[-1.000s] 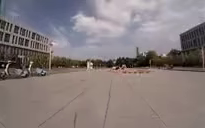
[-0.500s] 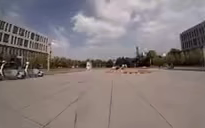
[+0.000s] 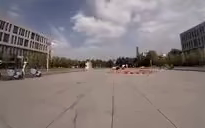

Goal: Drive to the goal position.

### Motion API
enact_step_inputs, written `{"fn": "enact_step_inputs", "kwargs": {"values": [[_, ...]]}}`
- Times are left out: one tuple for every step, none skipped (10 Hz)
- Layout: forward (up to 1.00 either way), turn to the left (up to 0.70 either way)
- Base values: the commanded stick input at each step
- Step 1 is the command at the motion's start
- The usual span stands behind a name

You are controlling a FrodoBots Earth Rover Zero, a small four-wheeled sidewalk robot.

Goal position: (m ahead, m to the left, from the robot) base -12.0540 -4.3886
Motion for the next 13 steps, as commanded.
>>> {"fn": "enact_step_inputs", "kwargs": {"values": [[0.13, 0.0], [0.0, 0.0], [0.0, 0.0], [0.0, 0.0], [0.0, 0.0], [0.0, 0.0], [0.0, 0.0], [0.0, 0.0], [0.0, 0.0], [0.0, 0.0], [-0.09, 0.0], [-0.54, 0.0], [-0.7, 0.0]]}}
